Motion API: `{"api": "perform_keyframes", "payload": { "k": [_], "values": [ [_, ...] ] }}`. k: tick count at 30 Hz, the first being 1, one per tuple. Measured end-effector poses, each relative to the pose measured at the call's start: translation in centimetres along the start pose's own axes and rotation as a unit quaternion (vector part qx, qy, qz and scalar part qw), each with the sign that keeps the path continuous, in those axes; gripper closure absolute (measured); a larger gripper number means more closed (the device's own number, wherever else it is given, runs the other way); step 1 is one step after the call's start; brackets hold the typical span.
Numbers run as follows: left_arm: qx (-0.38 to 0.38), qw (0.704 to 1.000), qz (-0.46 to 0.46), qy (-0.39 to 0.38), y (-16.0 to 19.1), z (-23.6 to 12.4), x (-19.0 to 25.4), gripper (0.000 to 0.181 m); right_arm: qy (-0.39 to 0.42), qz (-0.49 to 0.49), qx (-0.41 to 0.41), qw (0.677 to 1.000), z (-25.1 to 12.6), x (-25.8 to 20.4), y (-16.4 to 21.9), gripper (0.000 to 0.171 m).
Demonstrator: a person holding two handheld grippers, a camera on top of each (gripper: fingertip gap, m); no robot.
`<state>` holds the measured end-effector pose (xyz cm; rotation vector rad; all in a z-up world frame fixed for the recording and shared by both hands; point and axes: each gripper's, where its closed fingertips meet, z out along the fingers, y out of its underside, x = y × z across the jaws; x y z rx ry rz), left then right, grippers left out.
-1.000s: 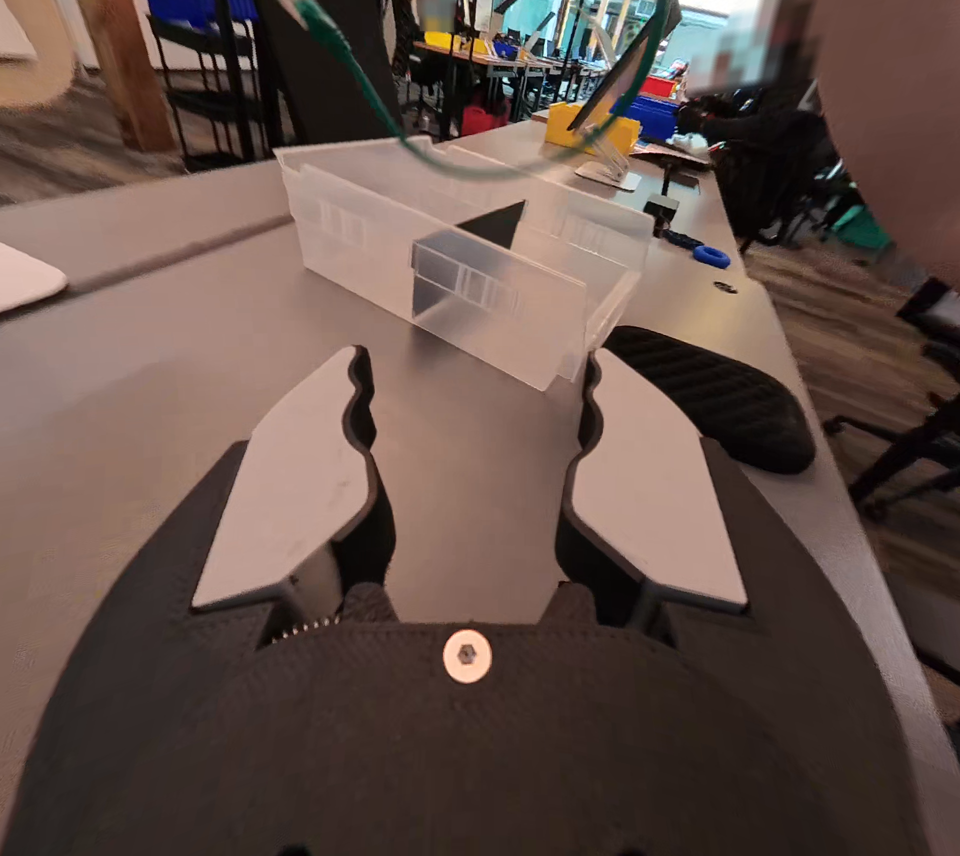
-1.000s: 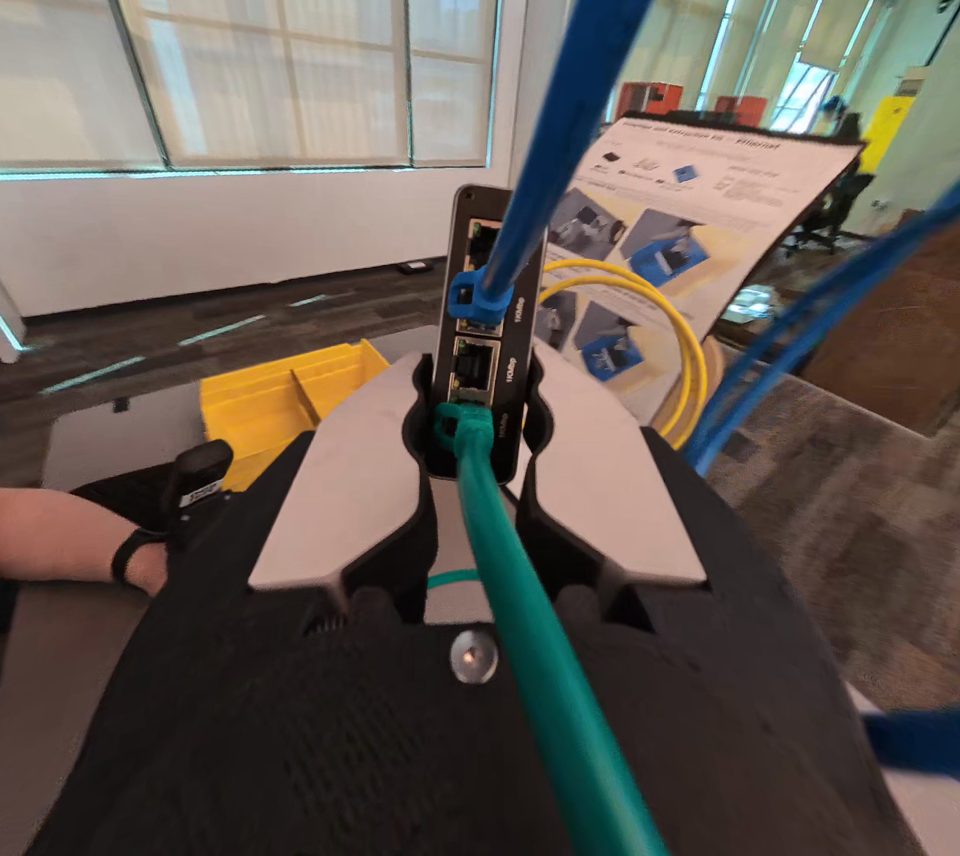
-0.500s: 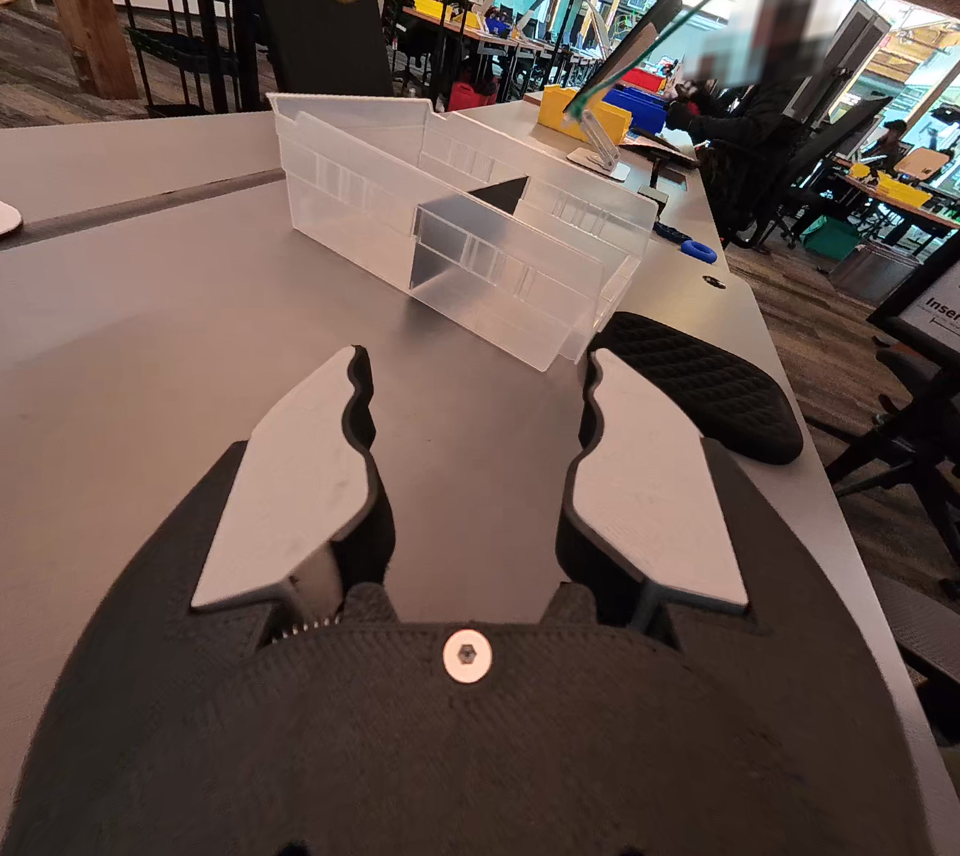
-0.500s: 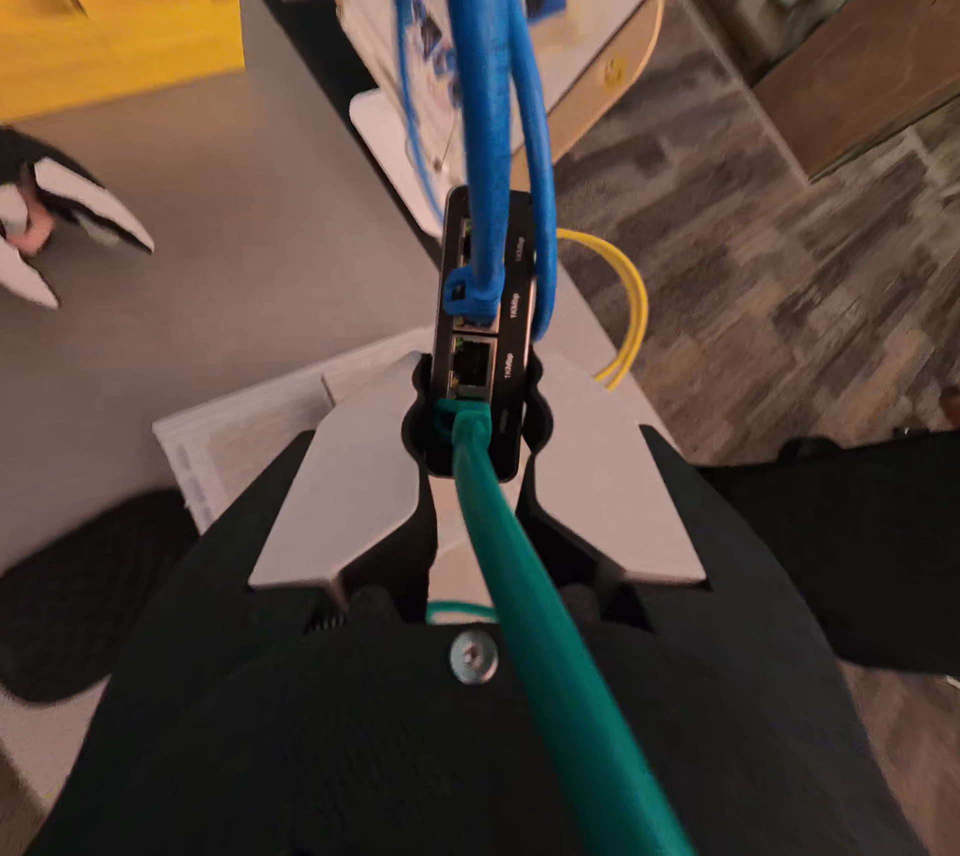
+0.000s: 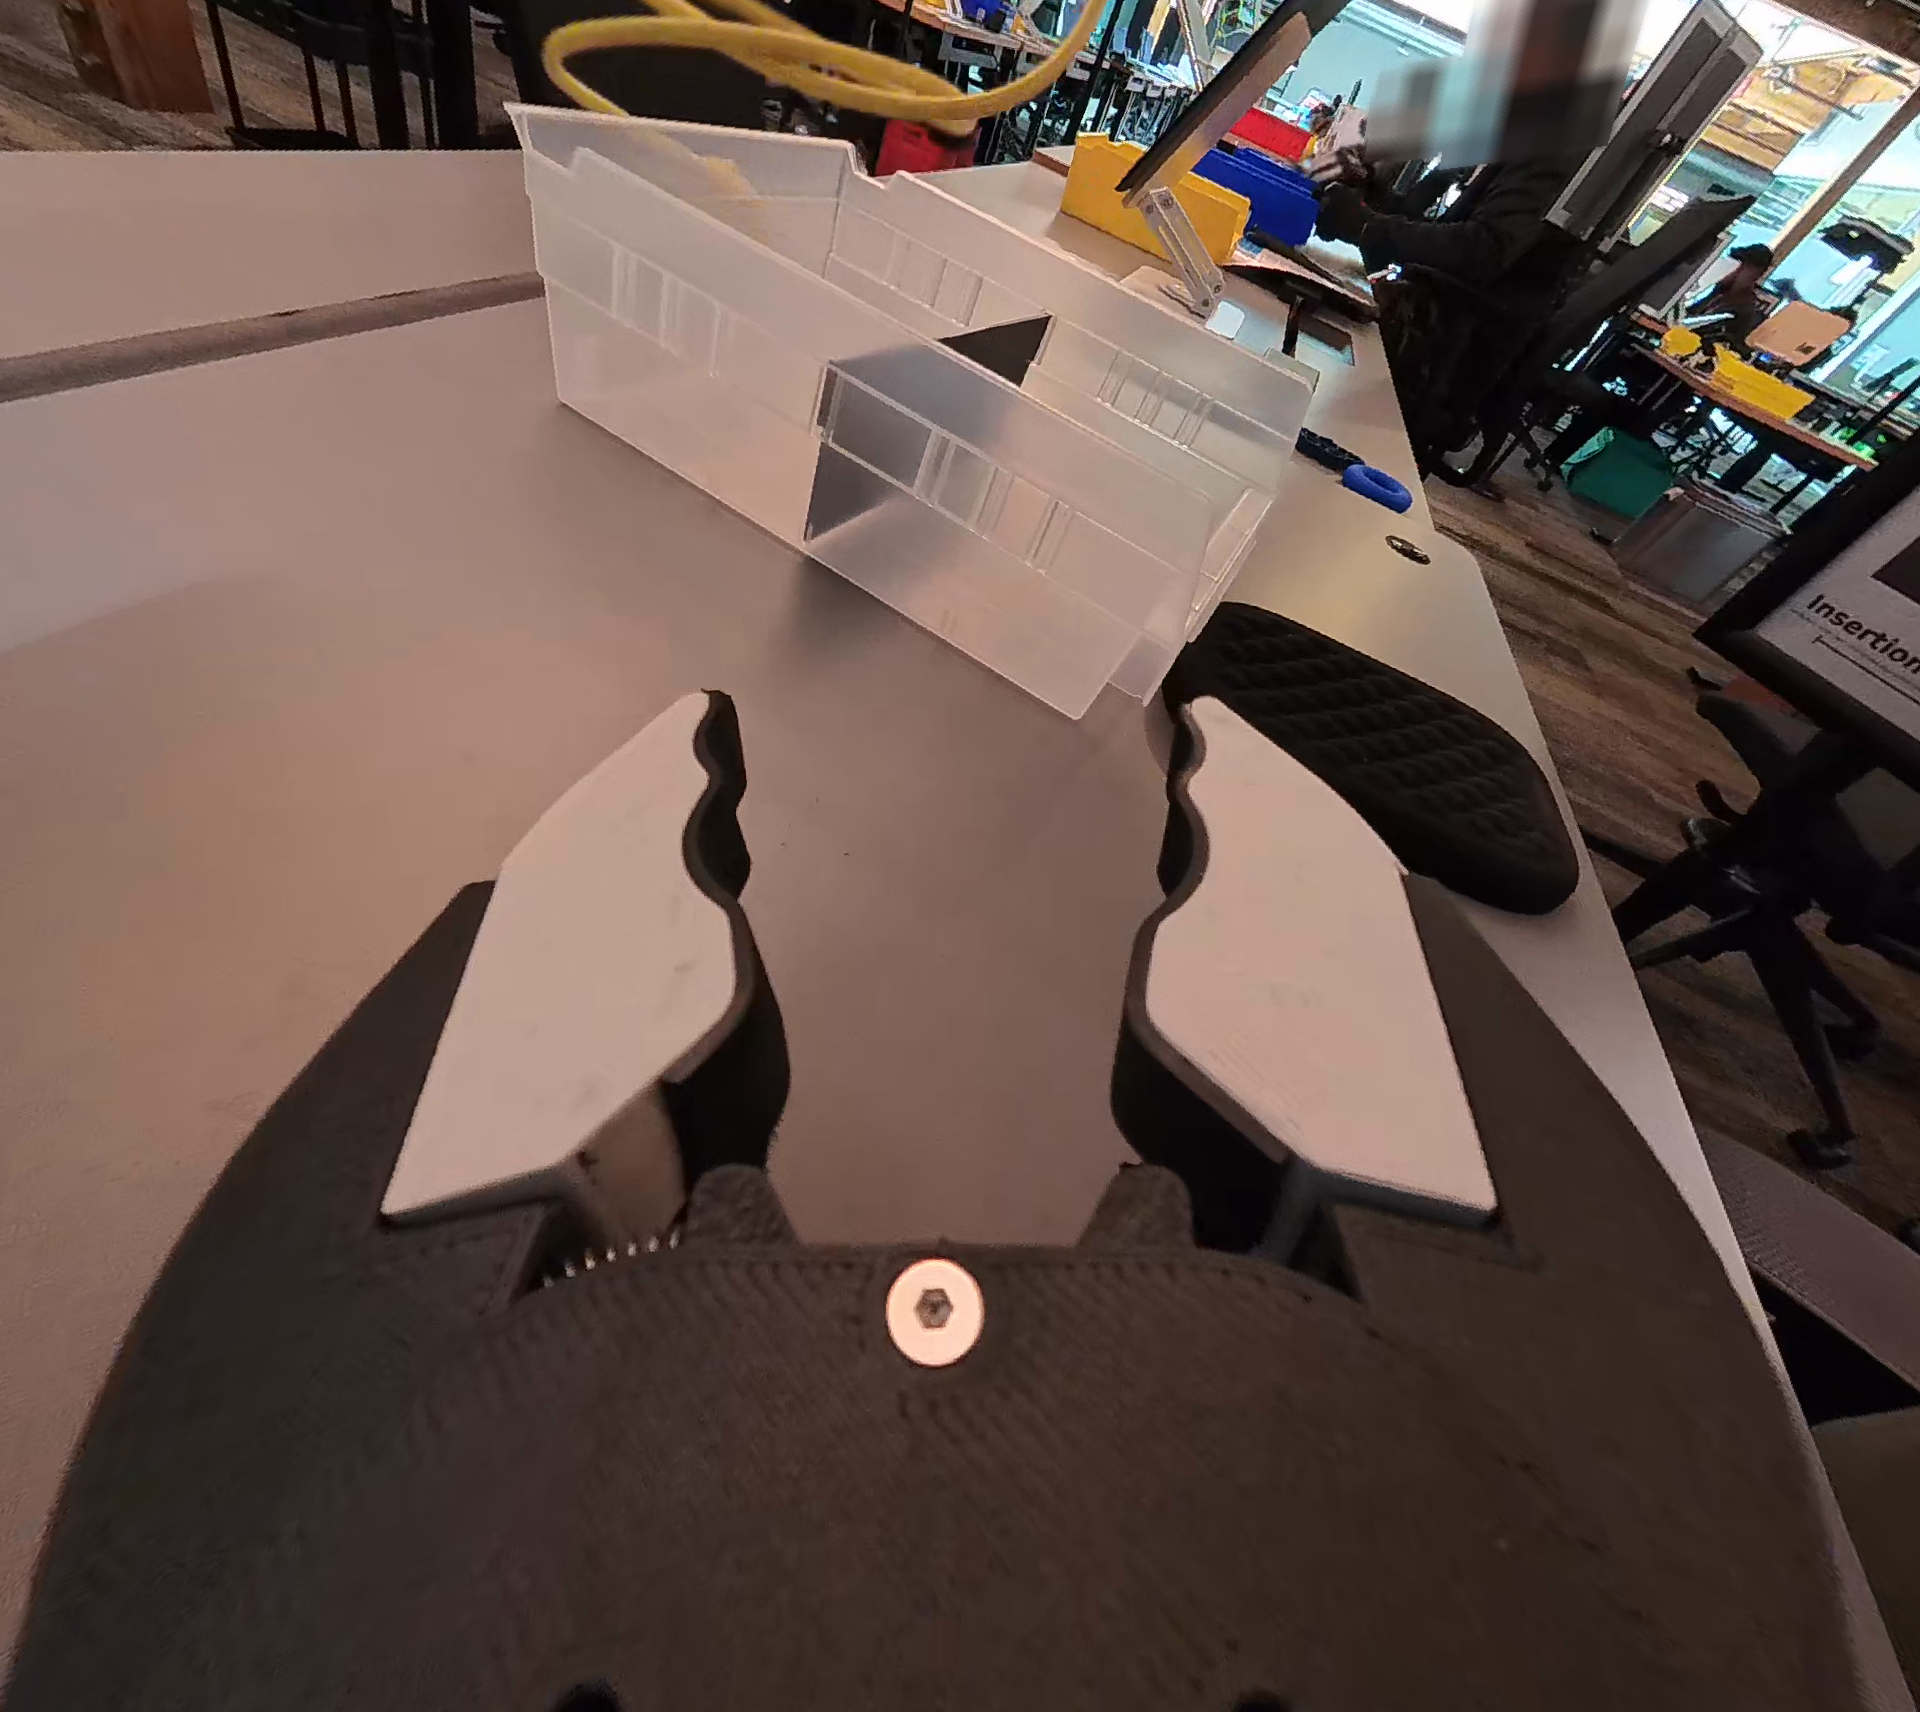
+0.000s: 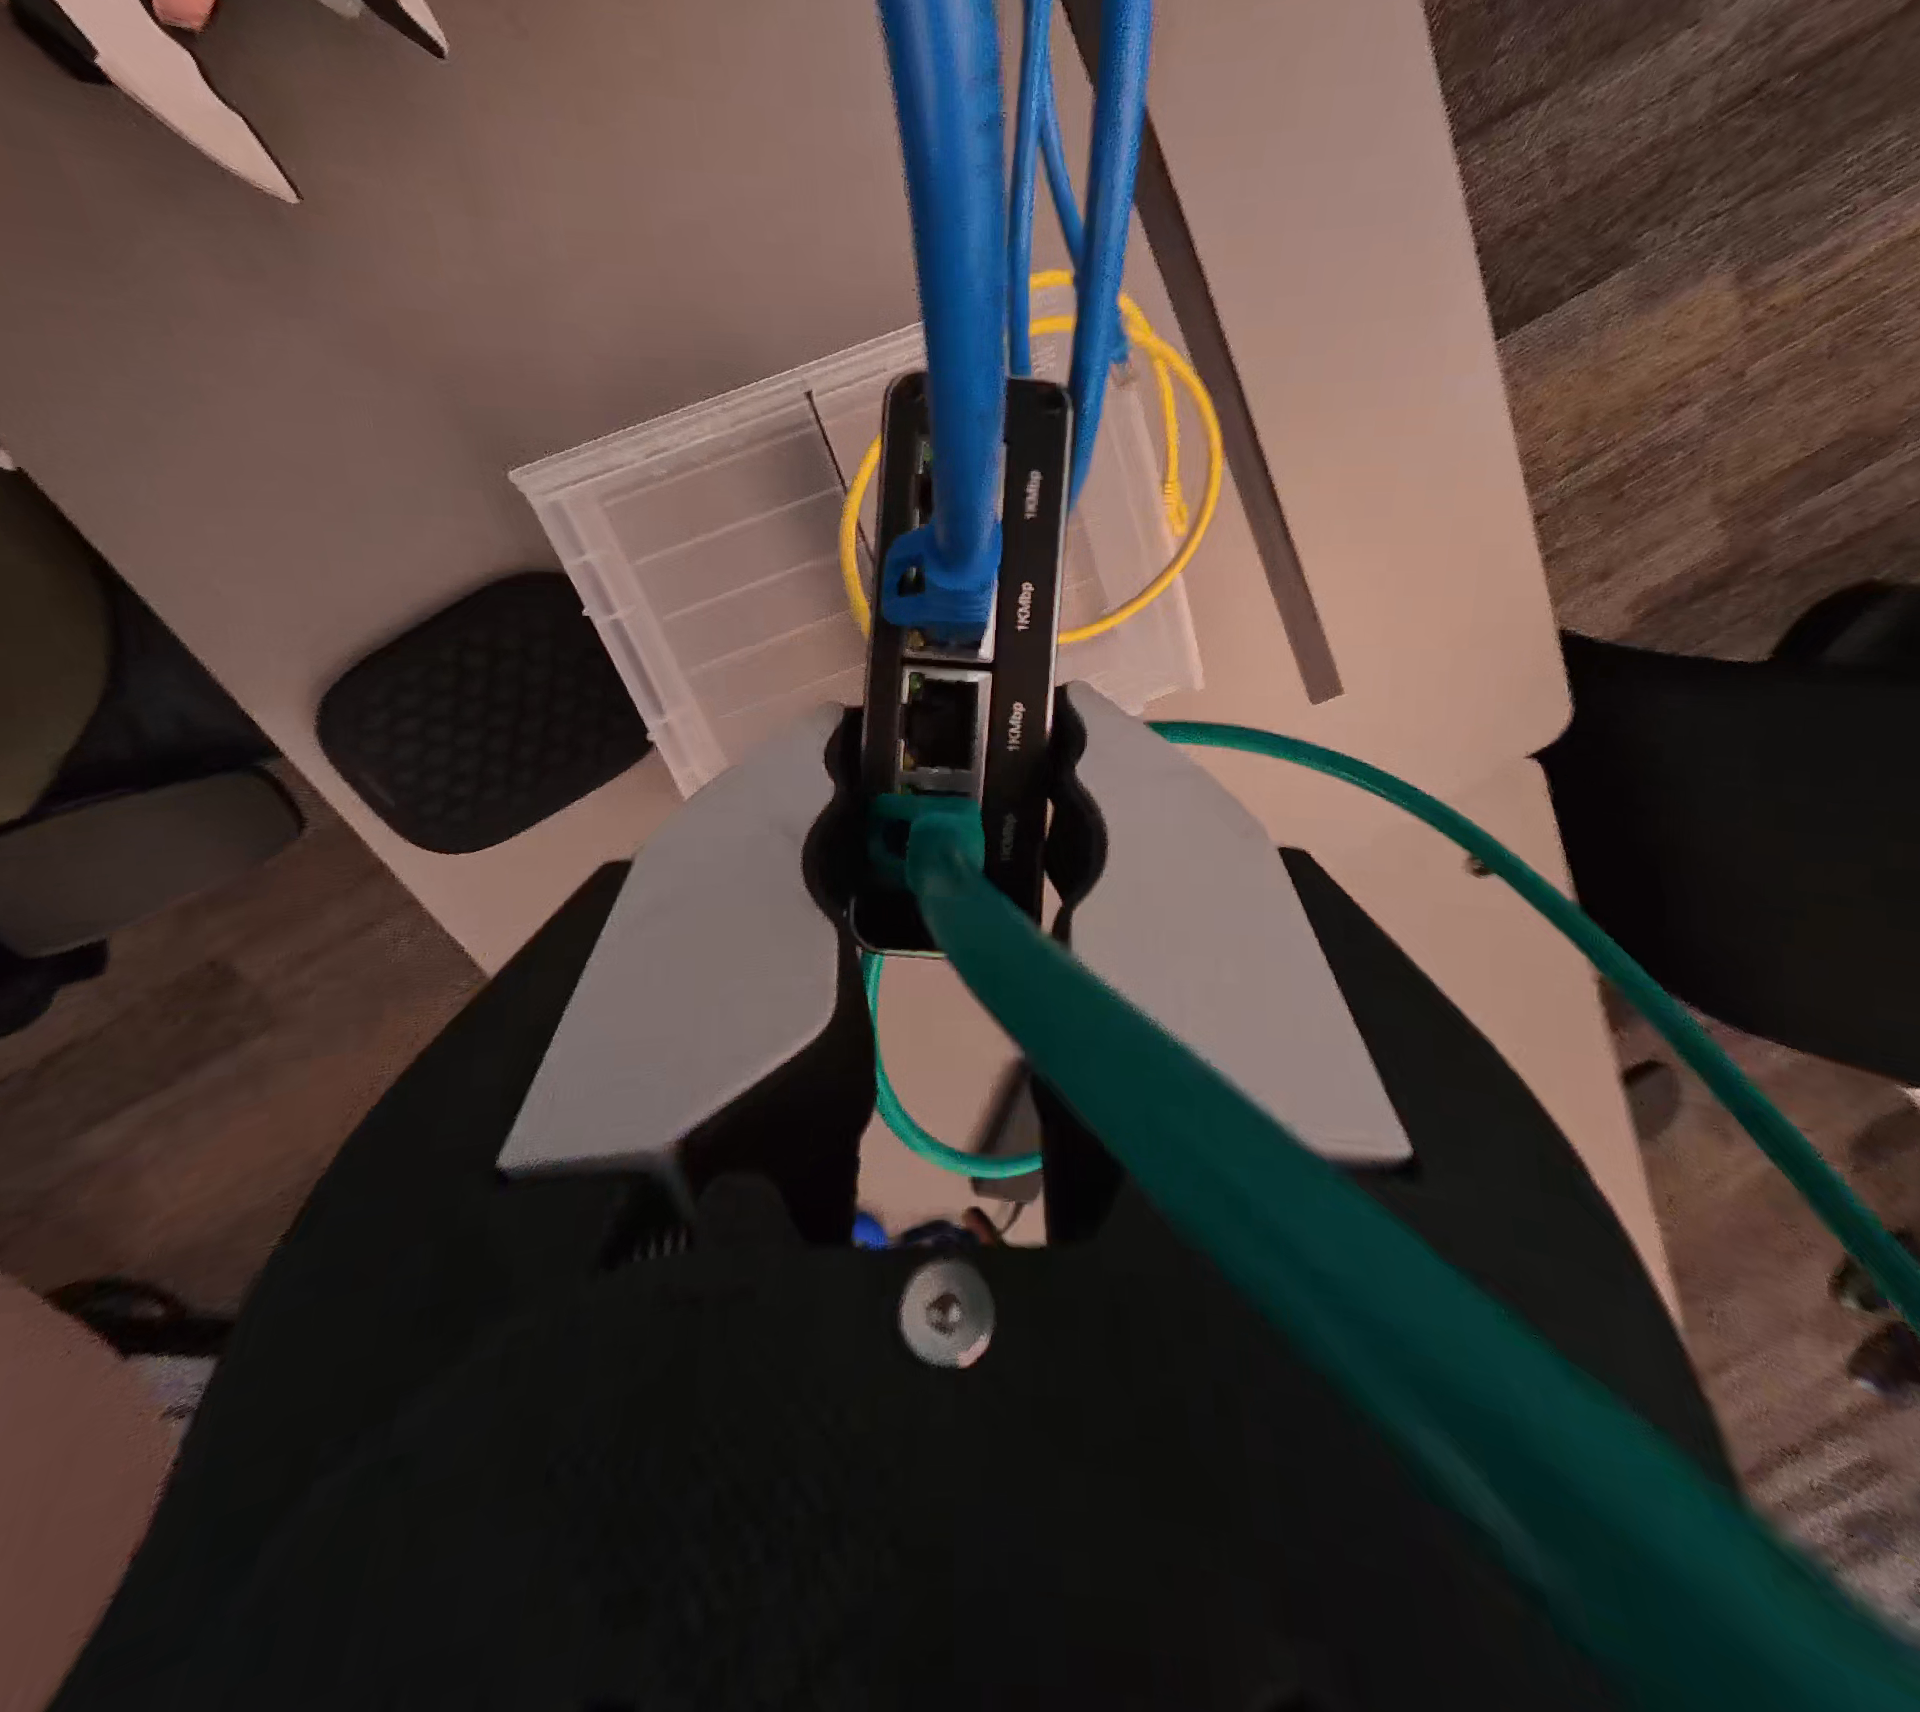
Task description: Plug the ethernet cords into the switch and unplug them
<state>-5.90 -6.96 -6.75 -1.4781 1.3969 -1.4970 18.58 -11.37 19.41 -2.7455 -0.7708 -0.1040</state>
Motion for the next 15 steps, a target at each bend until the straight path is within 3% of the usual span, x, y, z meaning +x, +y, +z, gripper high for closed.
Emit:
{"api": "perform_keyframes", "payload": {
  "k": [4, 10, 15],
  "values": [
    [0.005, 1.000, -0.005, 0.001, -0.1, -0.1, 0.0, 0.103, 0.036, -0.006, 0.020, 0.999, -3.0, 0.4, -1.7, 0.138],
    [-0.004, 1.000, -0.014, 0.003, 0.3, 0.1, -0.2, 0.103, 0.062, -0.001, -0.012, 0.998, -7.5, -0.8, -2.3, 0.137],
    [-0.005, 1.000, -0.011, 0.005, 0.3, 0.1, 0.0, 0.103, 0.042, 0.022, -0.043, 0.998, -7.5, -1.7, -1.3, 0.137]
  ]
}}
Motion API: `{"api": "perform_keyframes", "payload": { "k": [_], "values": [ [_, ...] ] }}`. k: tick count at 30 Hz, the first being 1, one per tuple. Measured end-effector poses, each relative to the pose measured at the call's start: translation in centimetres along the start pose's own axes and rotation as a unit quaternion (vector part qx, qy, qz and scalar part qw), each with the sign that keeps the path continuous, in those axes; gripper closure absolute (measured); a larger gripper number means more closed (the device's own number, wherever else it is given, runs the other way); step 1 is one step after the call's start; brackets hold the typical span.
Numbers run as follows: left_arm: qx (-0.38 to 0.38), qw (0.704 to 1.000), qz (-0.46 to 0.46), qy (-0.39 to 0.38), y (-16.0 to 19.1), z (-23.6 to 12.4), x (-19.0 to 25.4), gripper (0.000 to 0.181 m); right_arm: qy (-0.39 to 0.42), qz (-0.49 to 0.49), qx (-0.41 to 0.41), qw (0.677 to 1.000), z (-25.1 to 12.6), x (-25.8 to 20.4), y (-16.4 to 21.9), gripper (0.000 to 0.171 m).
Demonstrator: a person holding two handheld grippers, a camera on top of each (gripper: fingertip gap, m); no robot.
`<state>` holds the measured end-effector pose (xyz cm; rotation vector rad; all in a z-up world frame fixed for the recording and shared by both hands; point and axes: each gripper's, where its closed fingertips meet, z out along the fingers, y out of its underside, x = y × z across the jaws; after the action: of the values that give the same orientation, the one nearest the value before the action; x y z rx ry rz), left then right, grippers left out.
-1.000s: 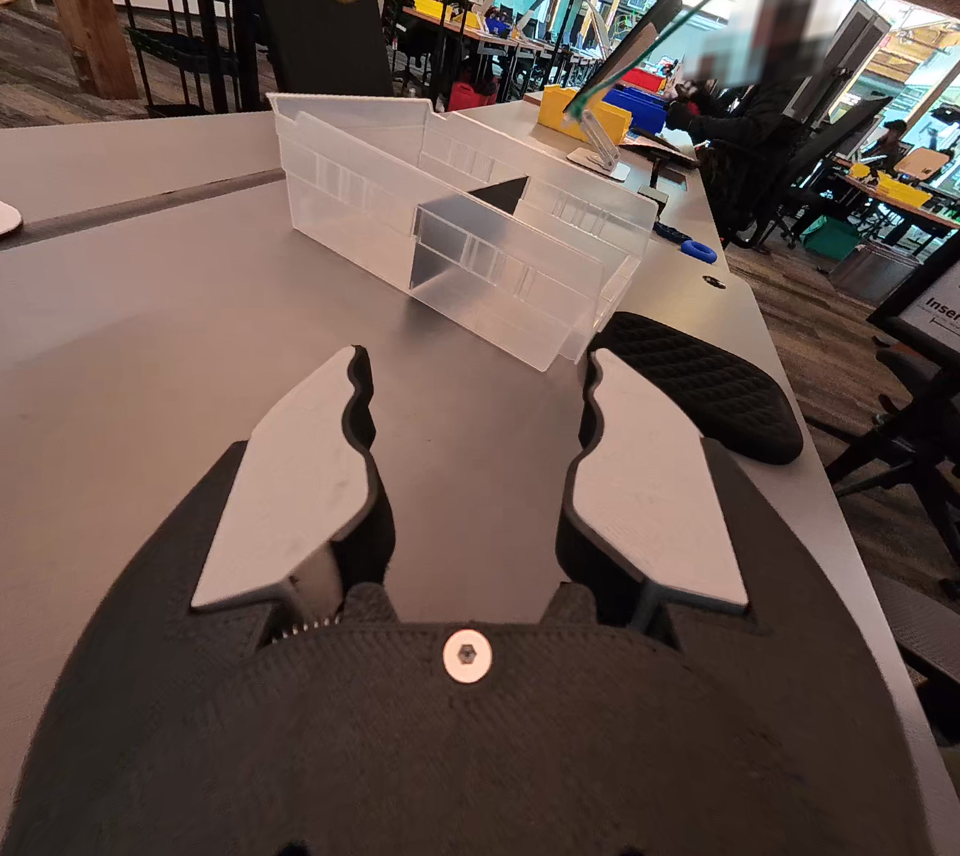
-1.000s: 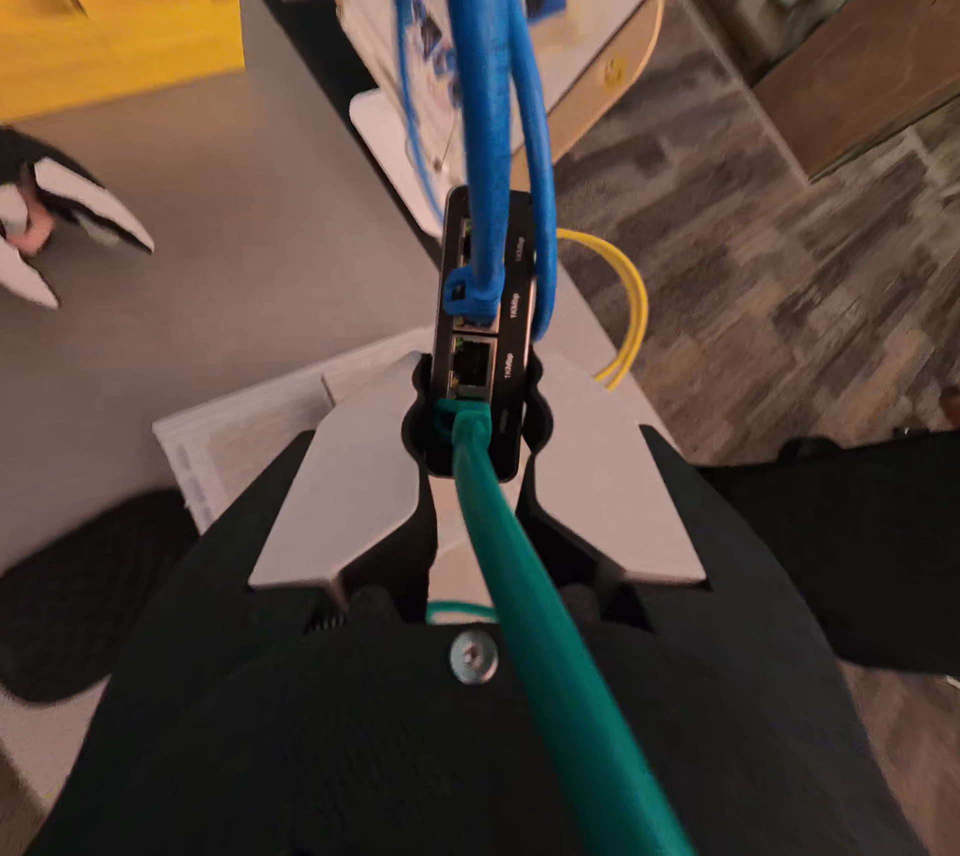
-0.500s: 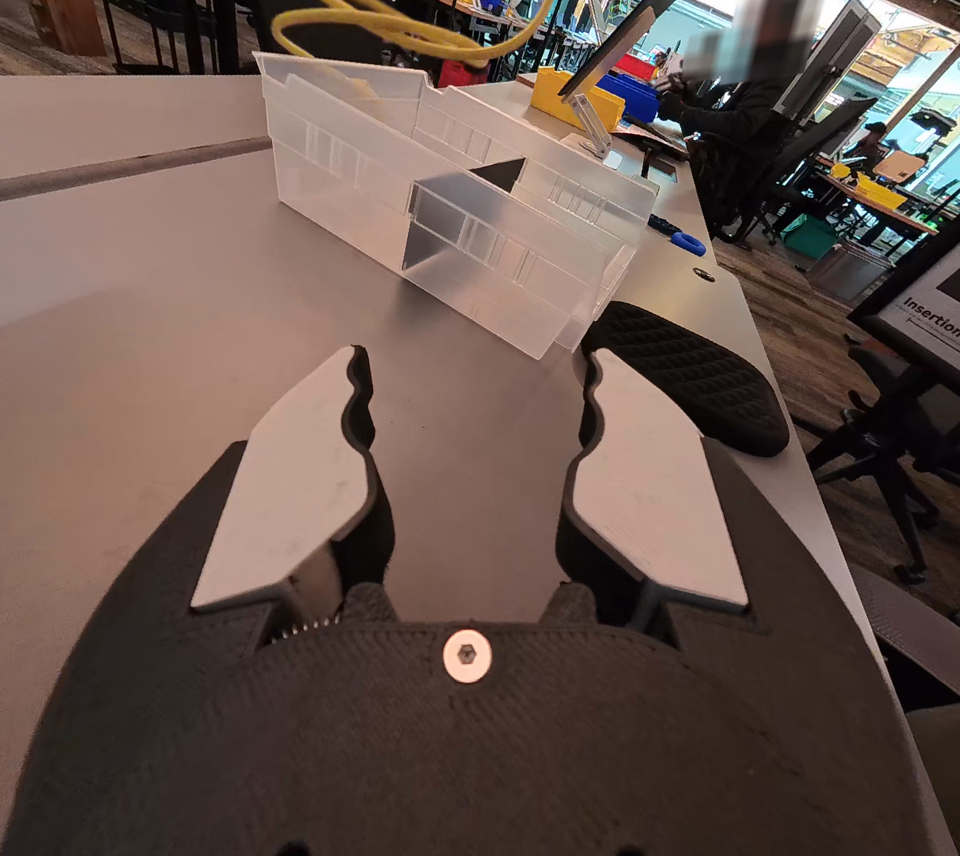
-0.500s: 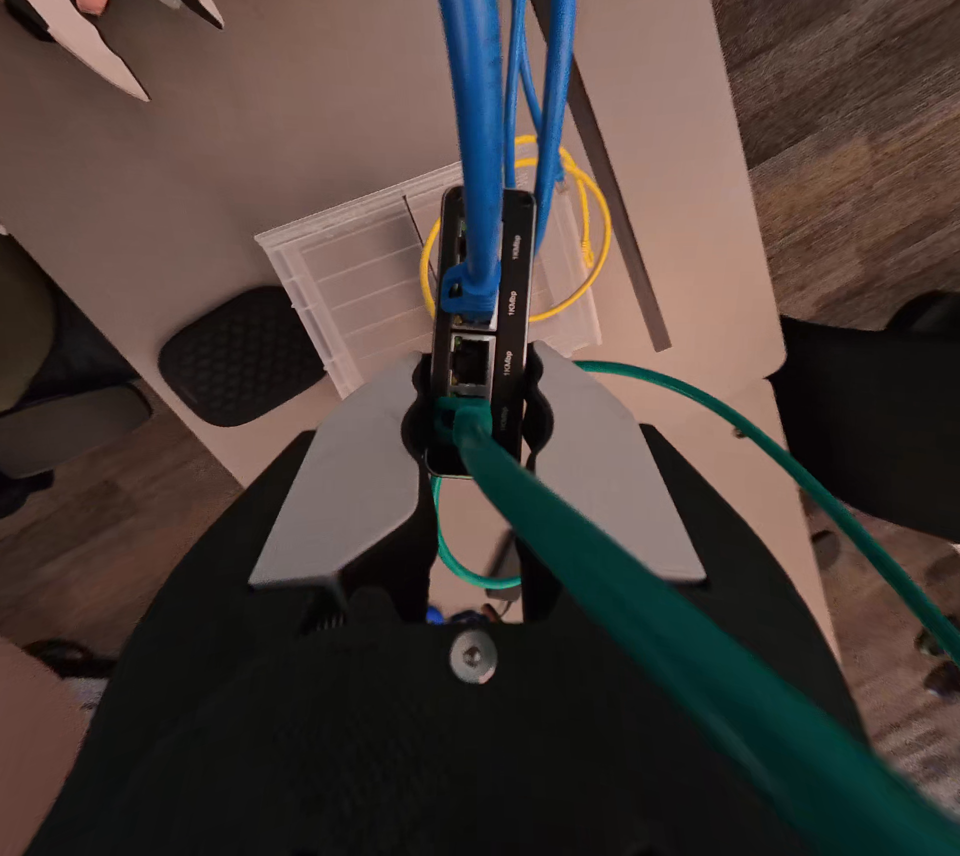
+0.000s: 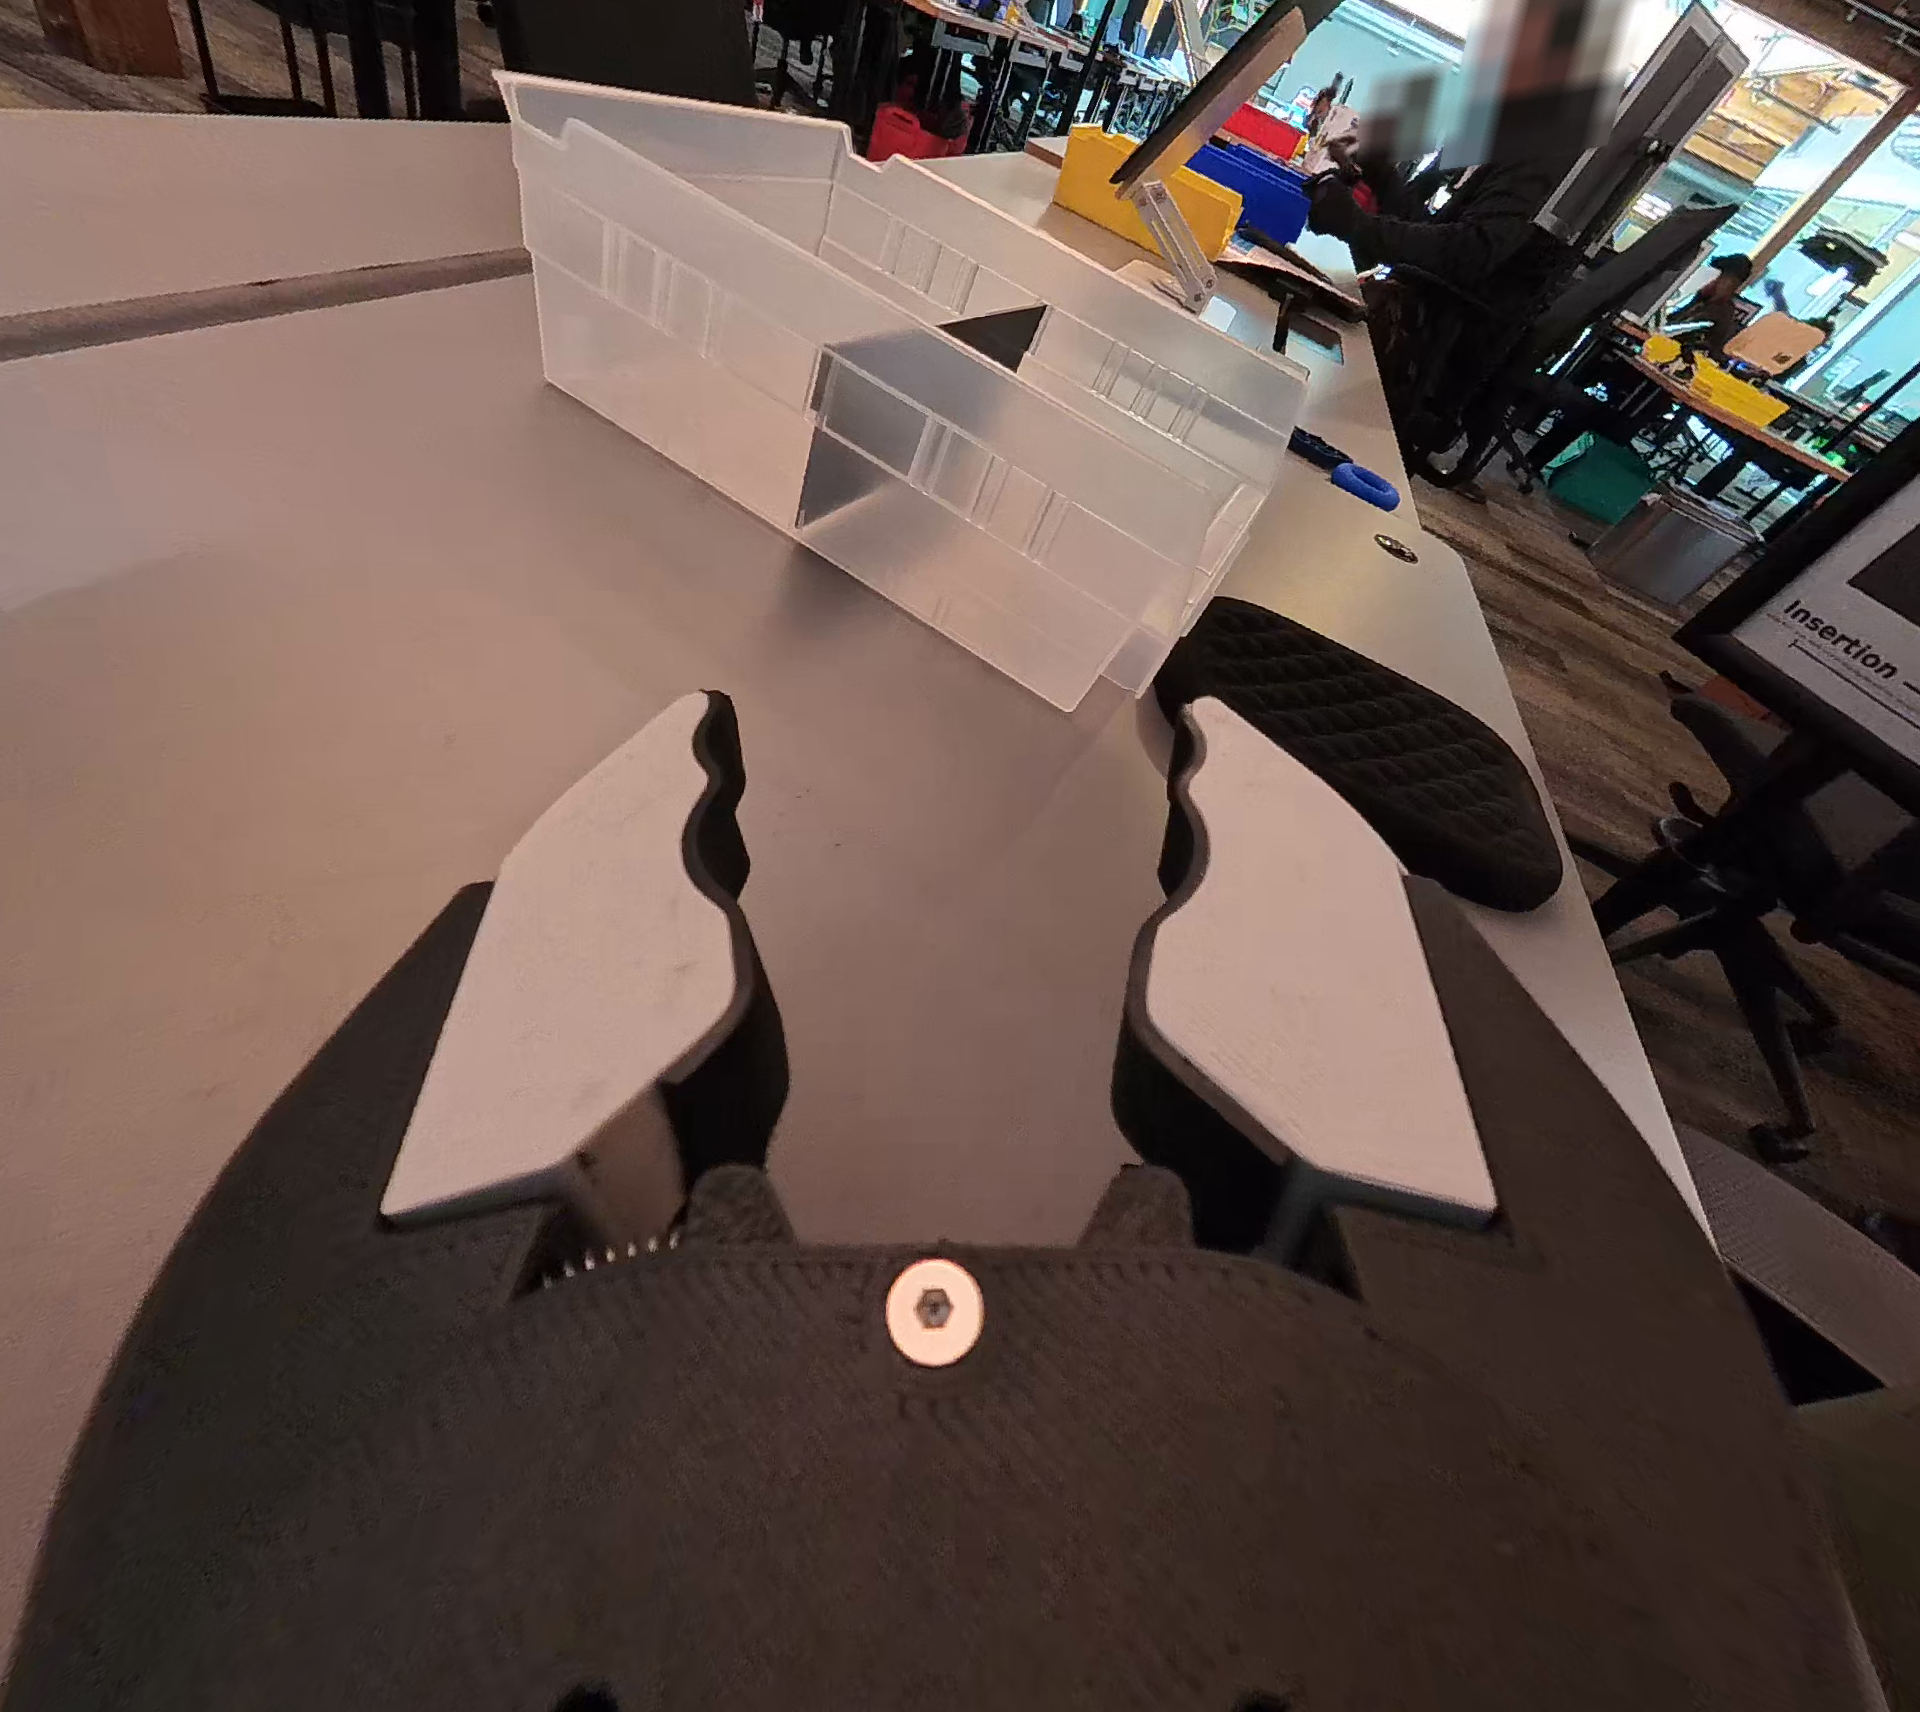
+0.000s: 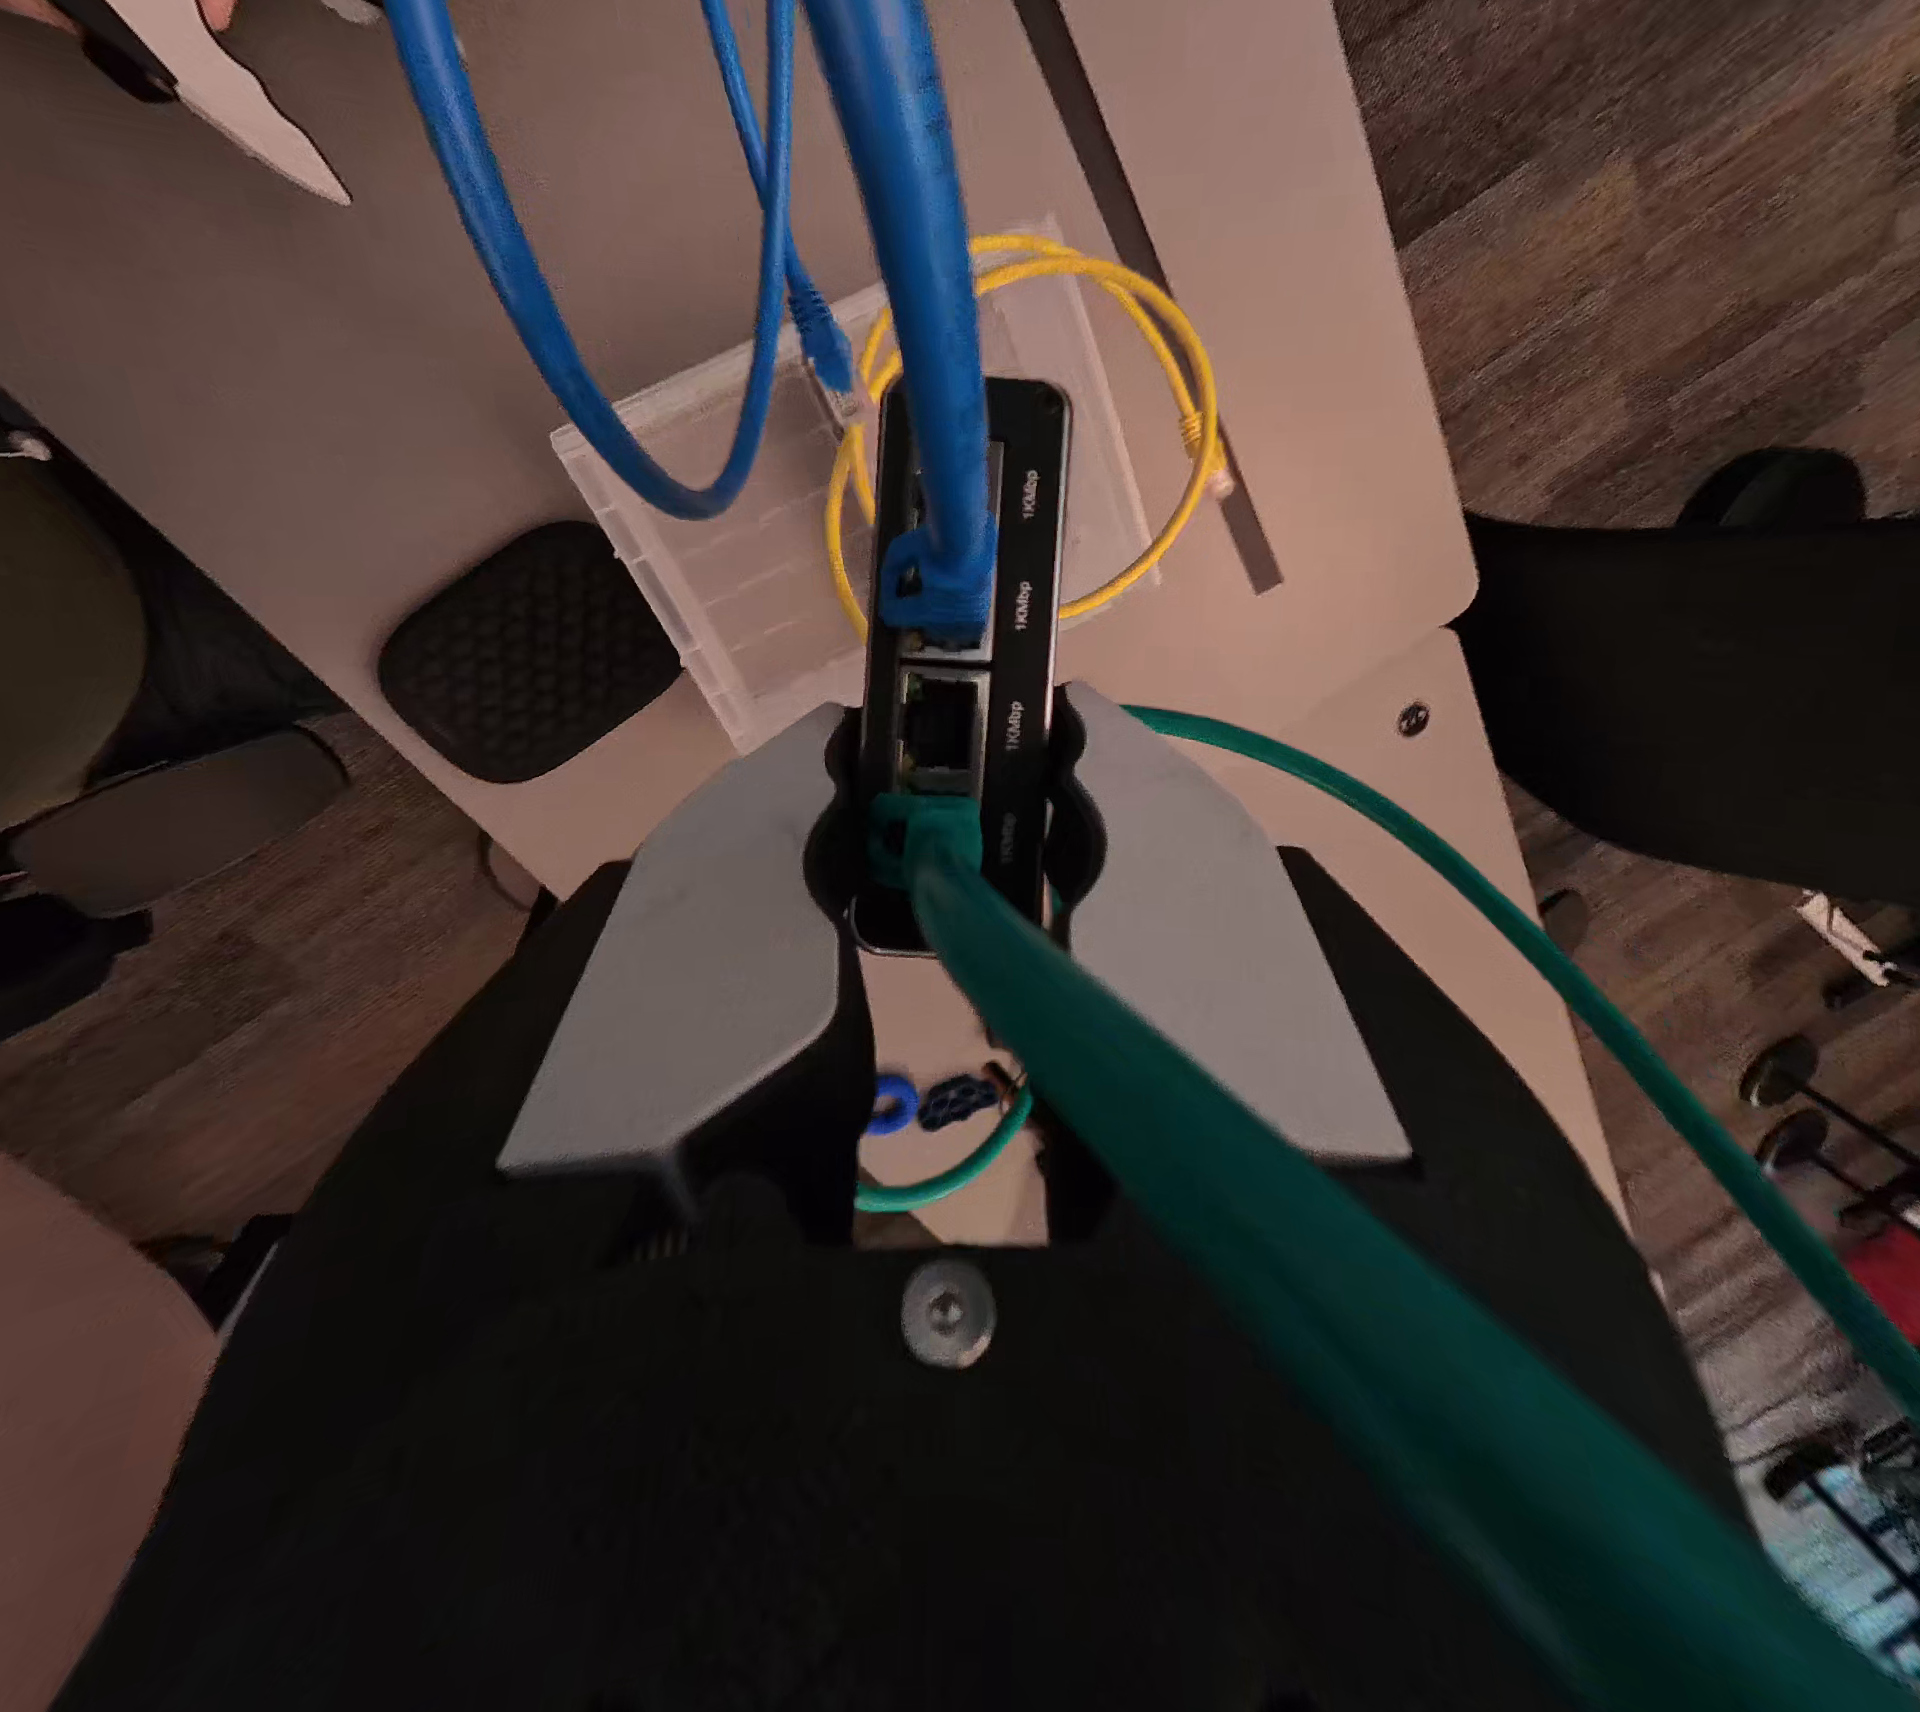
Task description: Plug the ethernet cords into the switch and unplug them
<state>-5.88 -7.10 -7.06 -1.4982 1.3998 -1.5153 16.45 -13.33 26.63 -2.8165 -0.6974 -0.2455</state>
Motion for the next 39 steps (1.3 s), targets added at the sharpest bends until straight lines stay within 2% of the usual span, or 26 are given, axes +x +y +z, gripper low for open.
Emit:
{"api": "perform_keyframes", "payload": {
  "k": [6, 14, 20, 27, 33, 39],
  "values": [
    [0.000, 1.000, 0.002, 0.000, 0.0, -0.1, 0.1, 0.103, -0.013, 0.013, -0.060, 0.998, 5.2, 1.2, 1.7, 0.137],
    [-0.004, 1.000, -0.005, 0.000, 0.2, 0.0, -0.4, 0.103, -0.058, 0.016, -0.143, 0.988, 14.6, 2.6, 3.0, 0.138],
    [-0.004, 1.000, -0.005, 0.003, 0.1, 0.0, -0.4, 0.103, -0.065, -0.037, -0.168, 0.983, 21.1, 3.8, 3.3, 0.138],
    [-0.002, 1.000, -0.018, 0.006, 0.1, 0.0, -0.6, 0.103, -0.141, -0.012, -0.166, 0.976, 28.9, 2.1, 4.7, 0.137],
    [-0.003, 1.000, -0.011, 0.008, 0.1, 0.1, -0.2, 0.104, -0.153, 0.018, -0.169, 0.974, 32.8, 2.0, 5.4, 0.138],
    [-0.004, 1.000, -0.013, 0.012, 0.2, 0.1, 0.0, 0.104, -0.156, -0.018, -0.186, 0.970, 36.3, 0.5, 4.8, 0.138]
  ]
}}
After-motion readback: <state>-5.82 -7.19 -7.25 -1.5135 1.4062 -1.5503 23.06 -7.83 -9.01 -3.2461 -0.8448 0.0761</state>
